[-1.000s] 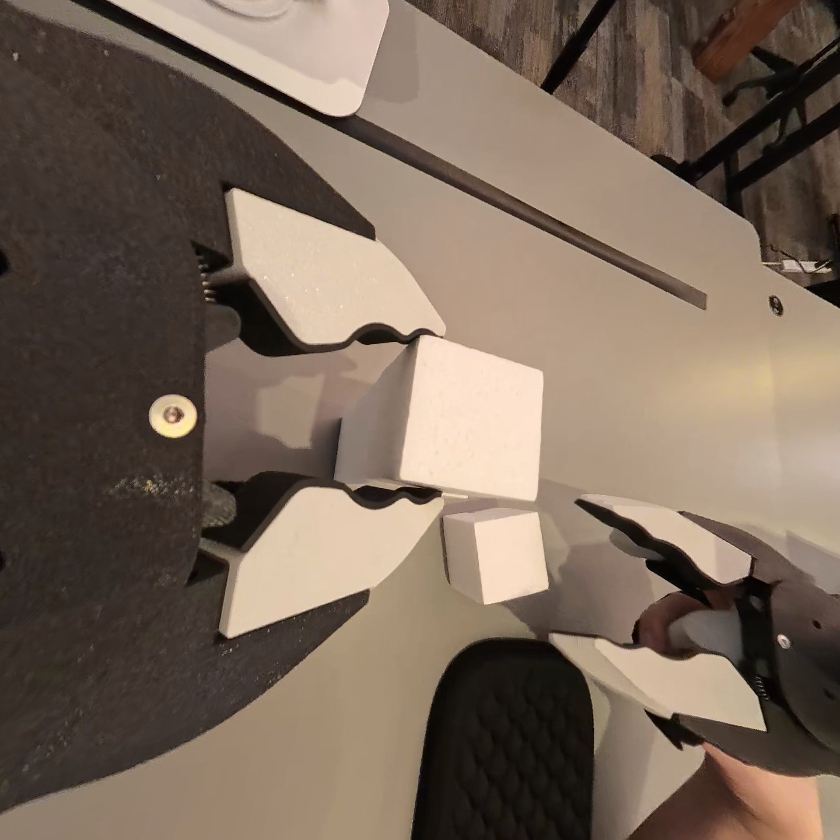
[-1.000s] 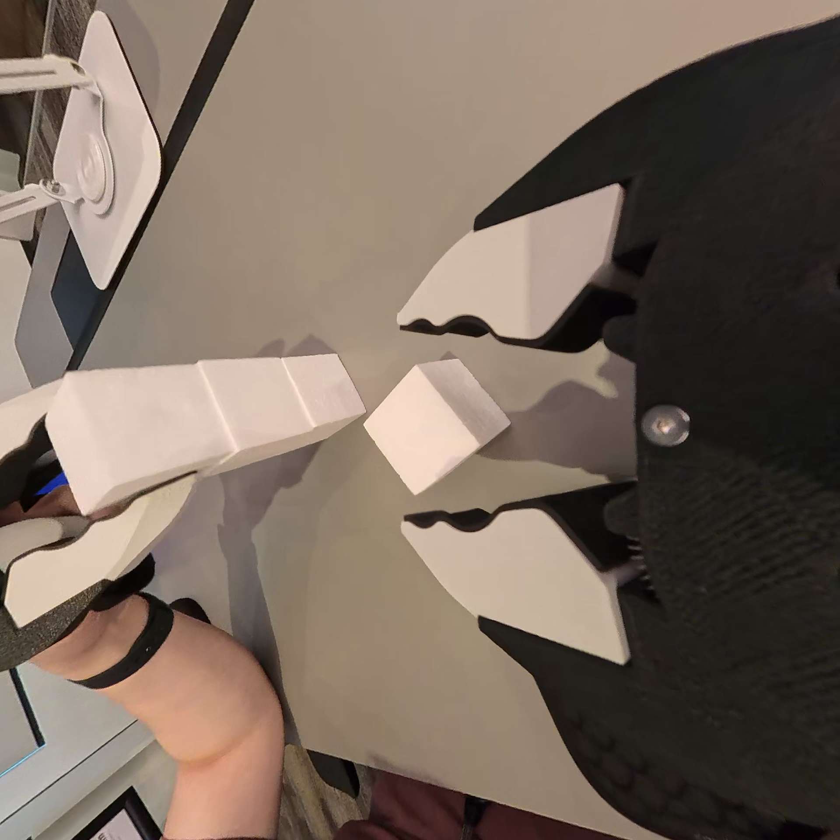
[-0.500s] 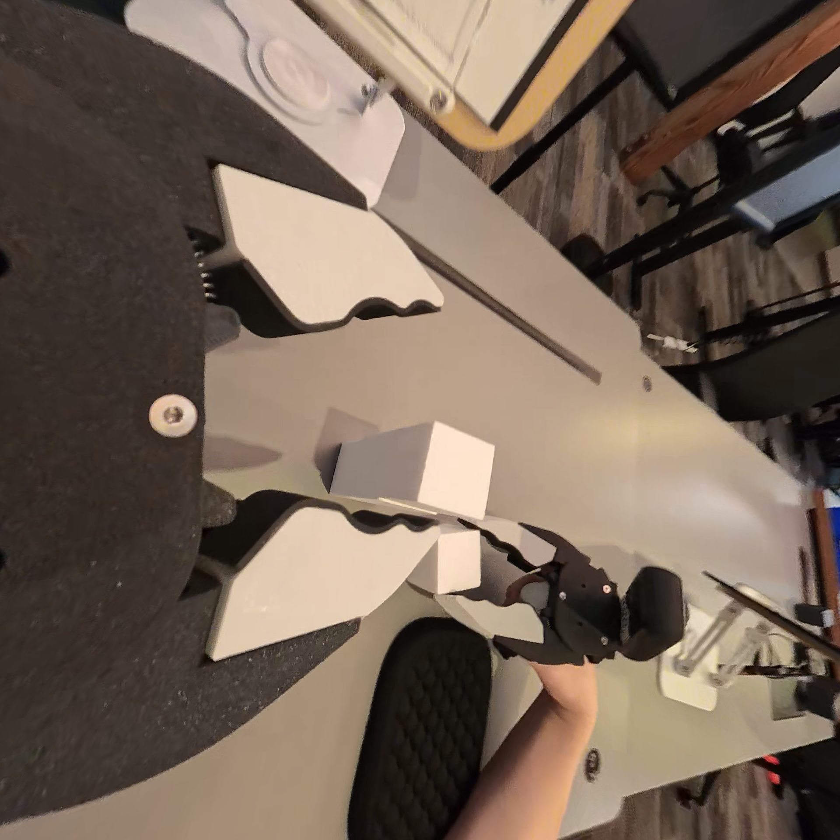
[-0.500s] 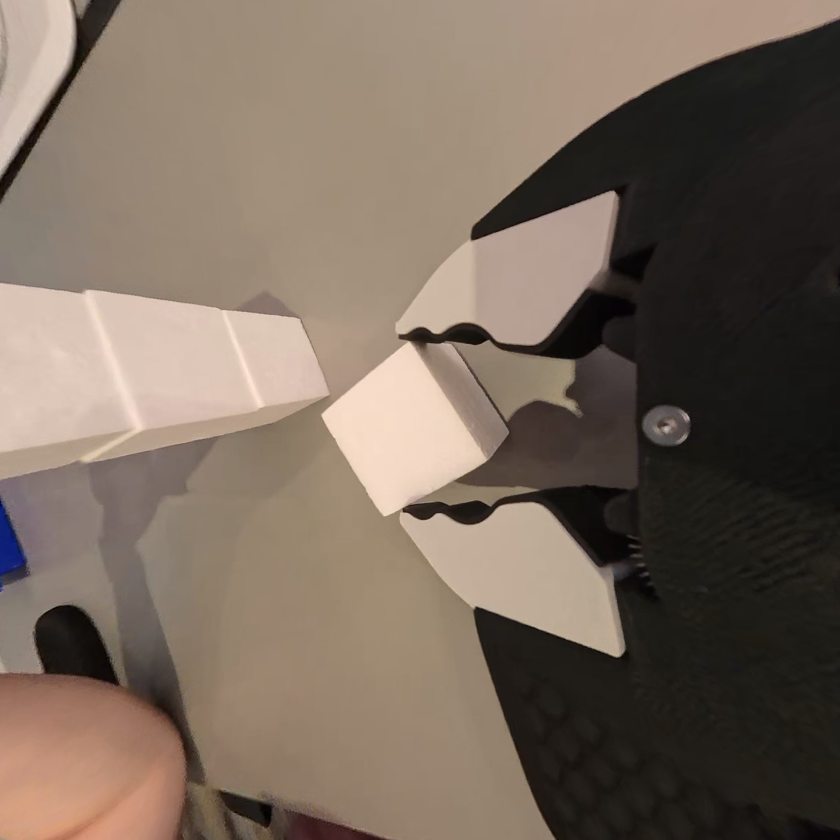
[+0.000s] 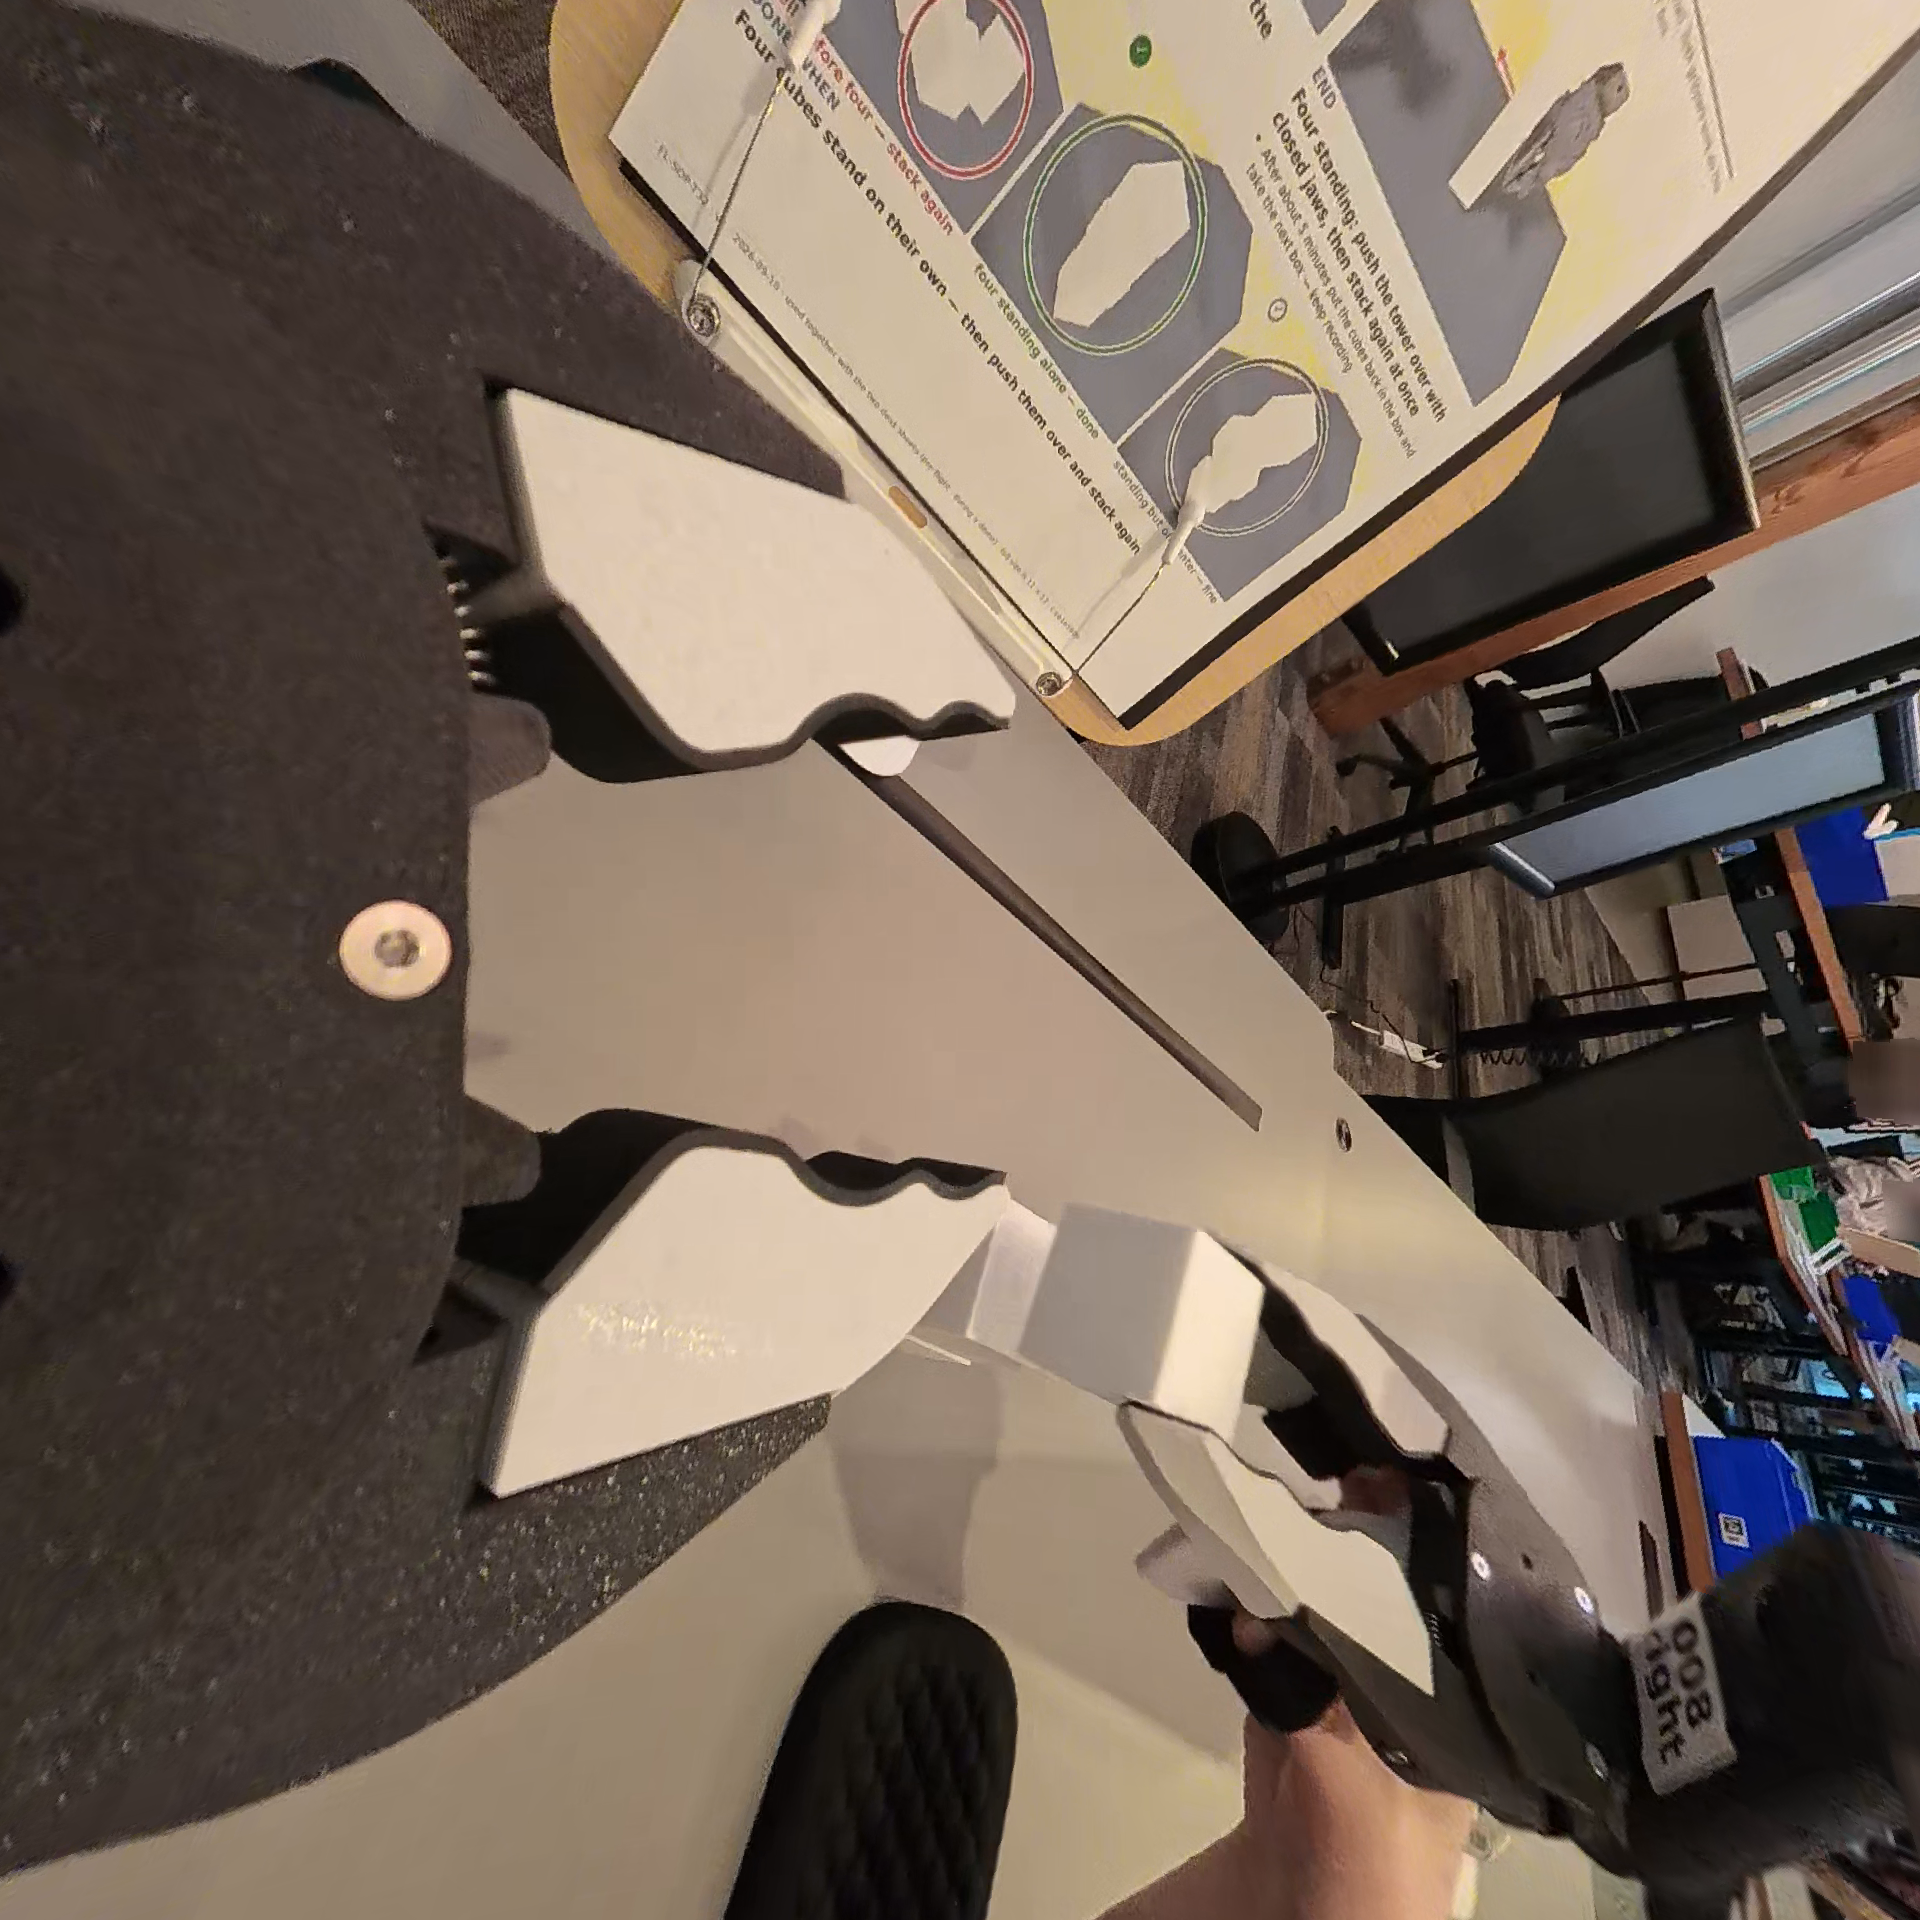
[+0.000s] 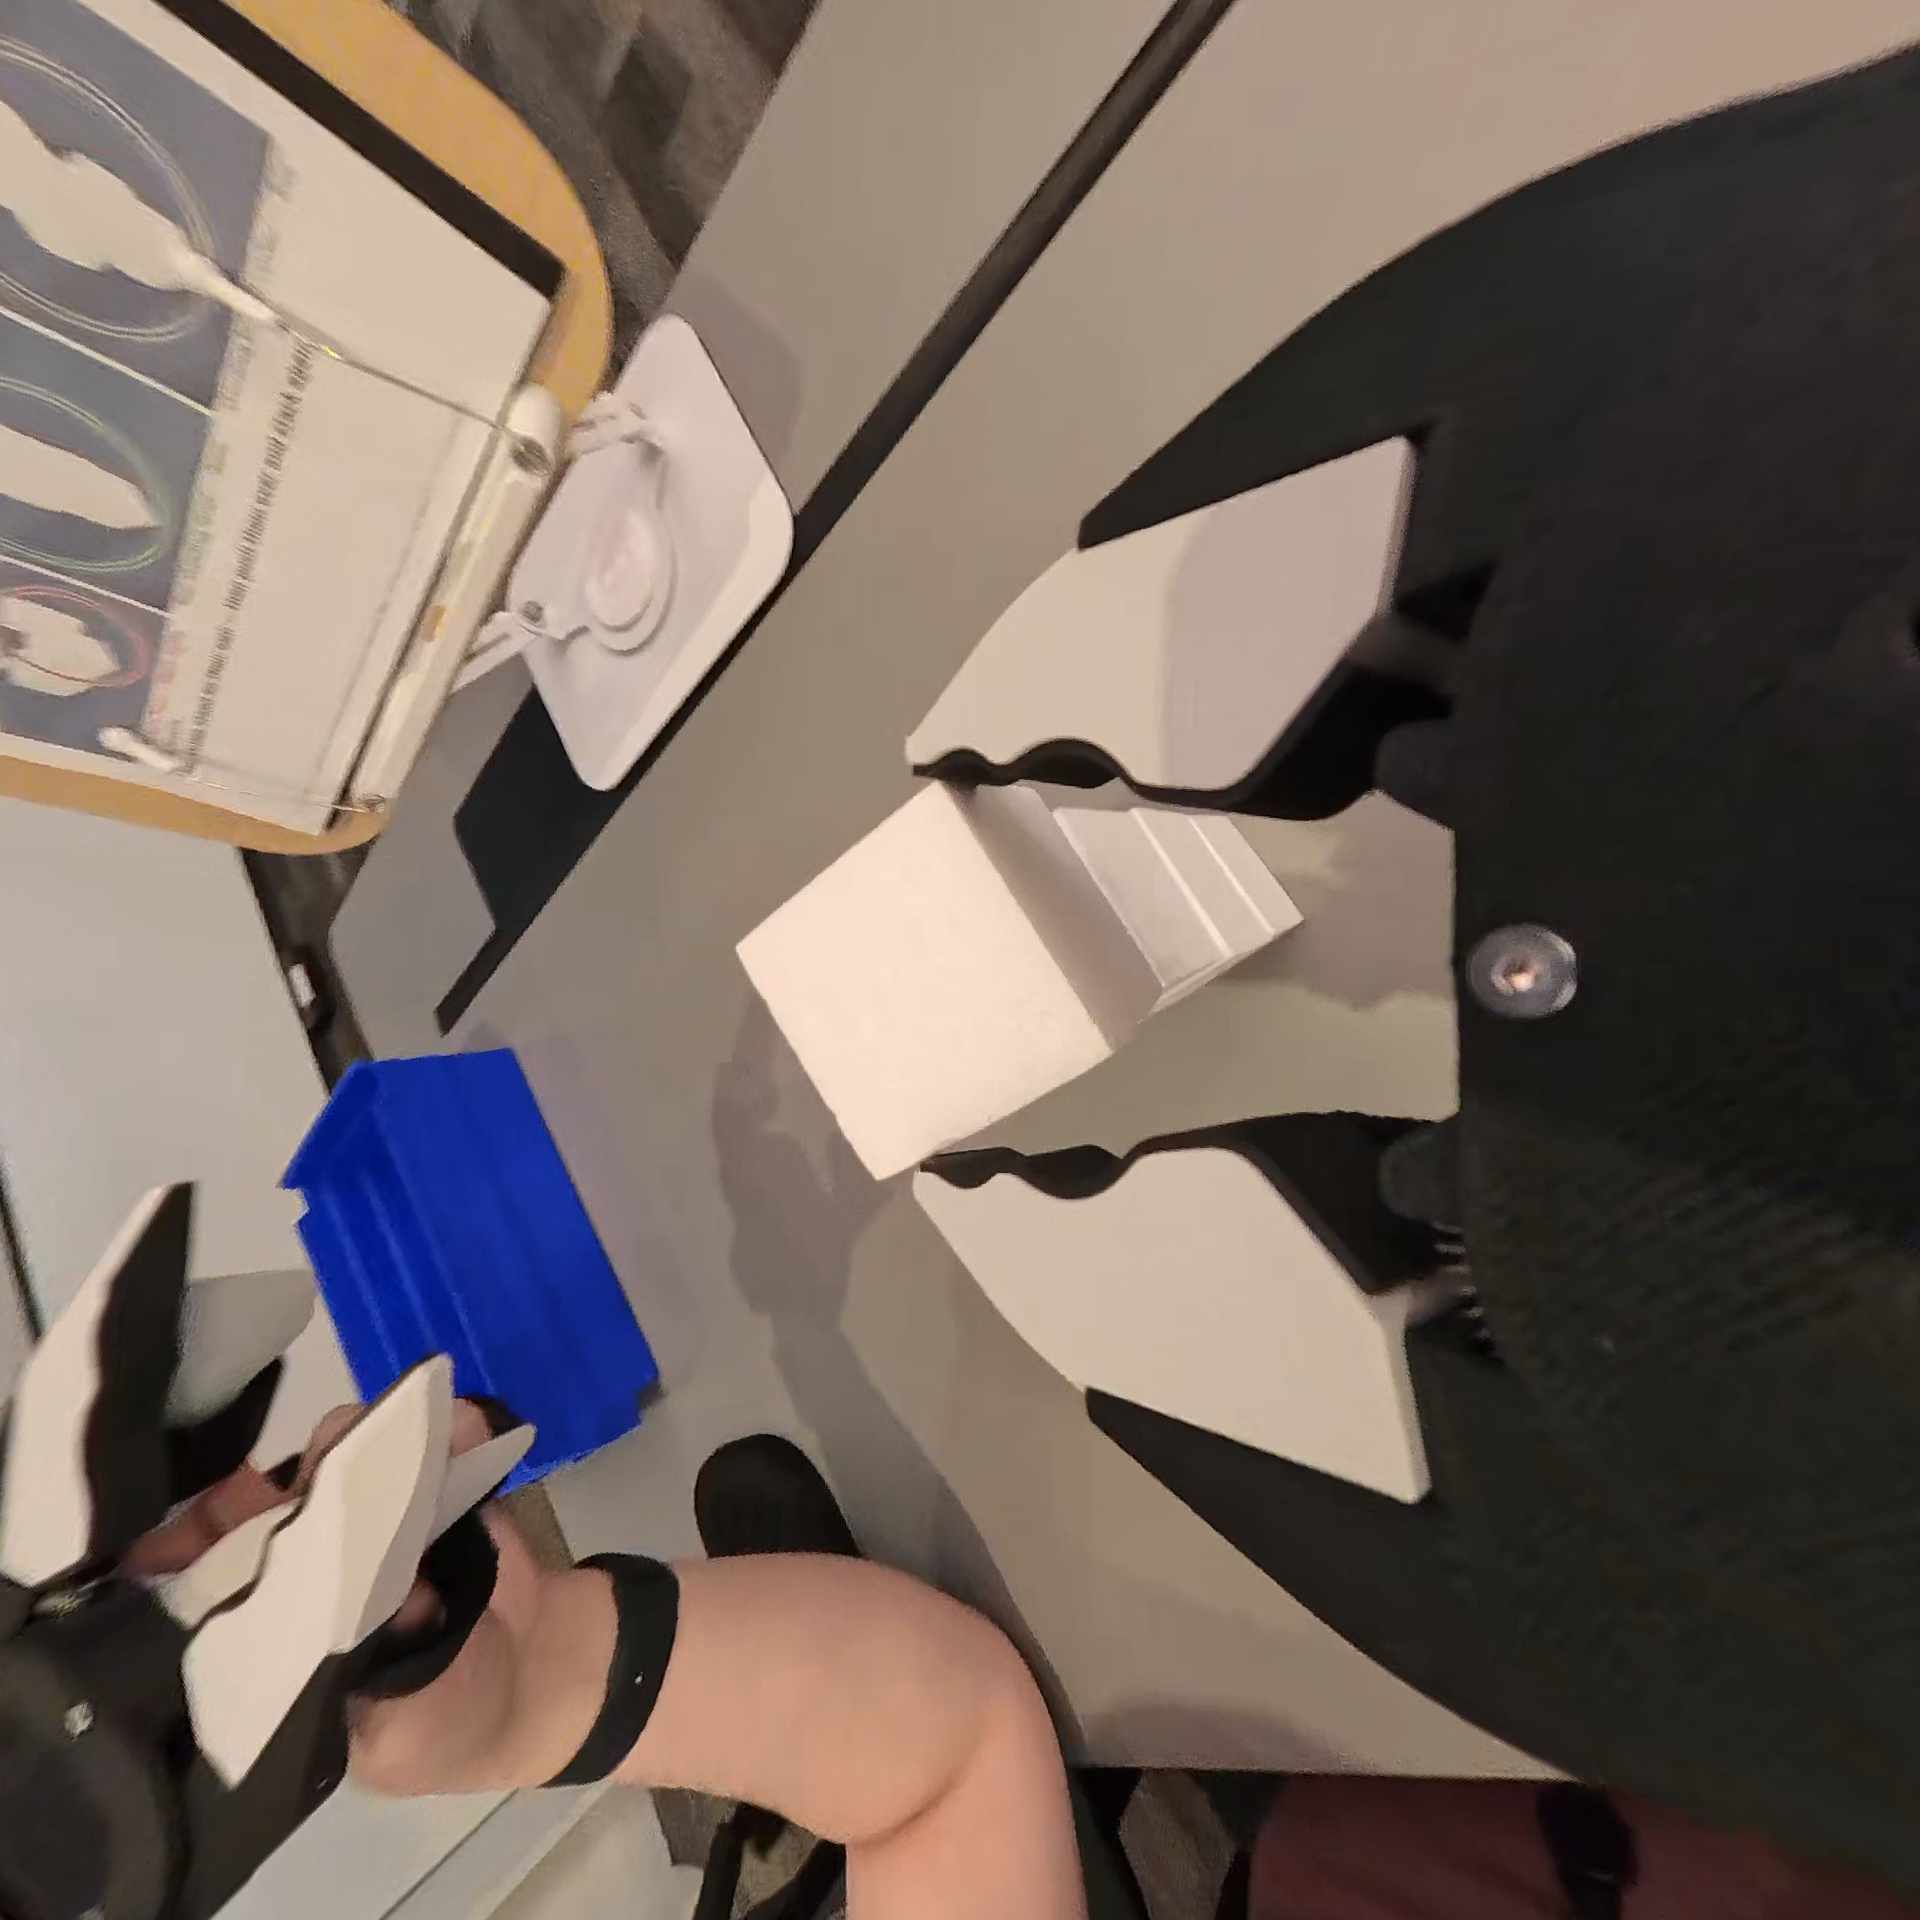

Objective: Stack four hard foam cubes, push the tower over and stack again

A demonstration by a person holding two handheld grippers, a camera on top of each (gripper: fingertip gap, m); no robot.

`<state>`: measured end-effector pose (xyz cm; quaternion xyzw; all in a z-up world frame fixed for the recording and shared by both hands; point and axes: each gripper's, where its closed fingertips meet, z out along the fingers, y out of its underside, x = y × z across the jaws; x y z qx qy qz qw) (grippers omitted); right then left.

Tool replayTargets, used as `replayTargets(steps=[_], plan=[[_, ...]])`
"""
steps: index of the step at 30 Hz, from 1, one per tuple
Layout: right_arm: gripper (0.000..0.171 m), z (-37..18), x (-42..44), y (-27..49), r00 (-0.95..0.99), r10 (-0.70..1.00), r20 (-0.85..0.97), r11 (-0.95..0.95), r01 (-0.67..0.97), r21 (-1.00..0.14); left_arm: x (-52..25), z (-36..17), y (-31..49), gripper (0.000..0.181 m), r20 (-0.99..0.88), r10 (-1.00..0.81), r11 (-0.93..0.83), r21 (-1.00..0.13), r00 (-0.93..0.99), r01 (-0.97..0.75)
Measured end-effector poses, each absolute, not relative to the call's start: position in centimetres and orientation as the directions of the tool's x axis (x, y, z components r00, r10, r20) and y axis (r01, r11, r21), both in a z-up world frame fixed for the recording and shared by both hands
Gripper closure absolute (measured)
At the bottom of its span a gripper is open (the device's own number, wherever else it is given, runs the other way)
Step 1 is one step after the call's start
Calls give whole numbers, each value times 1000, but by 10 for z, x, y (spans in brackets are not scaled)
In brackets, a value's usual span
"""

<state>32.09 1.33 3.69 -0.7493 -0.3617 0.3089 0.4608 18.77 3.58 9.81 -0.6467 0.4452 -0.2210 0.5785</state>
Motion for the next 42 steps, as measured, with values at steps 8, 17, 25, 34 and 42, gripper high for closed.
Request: replayTargets(steps=[8, 17, 25, 34, 42], plan=[[102, 25, 315, 15, 546, 824, -149, -345, 275, -898, 189, 91, 40, 104, -216, -840, 45, -942, 498, -333], [89, 45, 322, 8, 573, 819, -31, -223, 269, -937, 188, 90, 39, 105, -222, -840, 49, -940, 495, -337], [128, -16, 391, 4, 609, 719, -334, -402, -27, -915, 149, 129, 37, 128, -271, -763, 199, -962, 587, -185], [171, -101, 423, 26, 826, 359, -436, -707, -65, -705, 93, 126, 52, 132, -279, -633, 124, -957, 722, -261], [171, -134, 392, 26, 930, 280, -237, -853, 128, -507, 77, 117, 56, 132, -281, -621, 77, -951, 731, -300]])
